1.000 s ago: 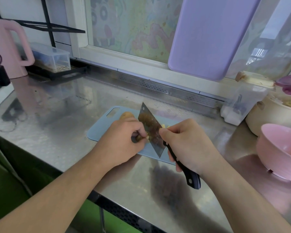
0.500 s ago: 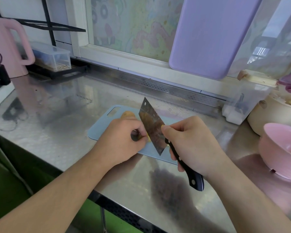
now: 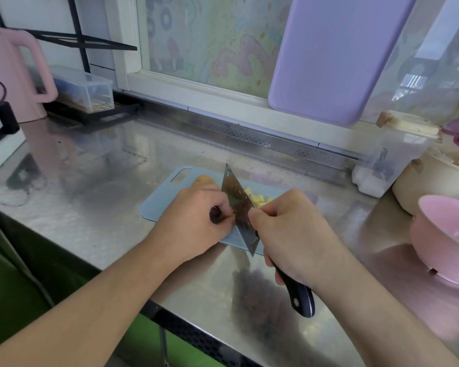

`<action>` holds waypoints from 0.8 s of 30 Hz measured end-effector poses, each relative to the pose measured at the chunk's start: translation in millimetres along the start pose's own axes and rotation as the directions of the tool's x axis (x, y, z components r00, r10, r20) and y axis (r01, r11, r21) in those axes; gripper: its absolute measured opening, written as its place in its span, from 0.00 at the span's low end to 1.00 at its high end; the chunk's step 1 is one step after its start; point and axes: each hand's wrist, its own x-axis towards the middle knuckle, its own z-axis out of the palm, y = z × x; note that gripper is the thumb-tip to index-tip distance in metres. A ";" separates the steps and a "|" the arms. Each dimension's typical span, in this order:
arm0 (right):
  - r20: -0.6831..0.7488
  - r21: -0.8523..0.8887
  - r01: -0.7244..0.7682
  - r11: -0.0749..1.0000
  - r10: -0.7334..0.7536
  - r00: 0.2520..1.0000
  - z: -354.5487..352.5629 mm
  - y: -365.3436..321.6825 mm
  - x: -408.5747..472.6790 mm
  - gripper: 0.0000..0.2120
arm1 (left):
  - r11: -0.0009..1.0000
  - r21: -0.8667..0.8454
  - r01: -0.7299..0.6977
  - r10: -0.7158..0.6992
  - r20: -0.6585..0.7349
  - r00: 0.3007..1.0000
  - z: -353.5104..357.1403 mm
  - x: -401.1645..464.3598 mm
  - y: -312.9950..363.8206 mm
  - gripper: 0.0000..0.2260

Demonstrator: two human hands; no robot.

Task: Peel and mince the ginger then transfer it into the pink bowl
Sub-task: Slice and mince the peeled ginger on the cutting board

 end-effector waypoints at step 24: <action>-0.008 0.110 0.005 0.994 -0.004 1.000 -11.0 2.7 0.8 0.21 | 0.994 -0.011 0.111 -0.111 -0.005 0.994 -2.2 -1.3 4.4 0.07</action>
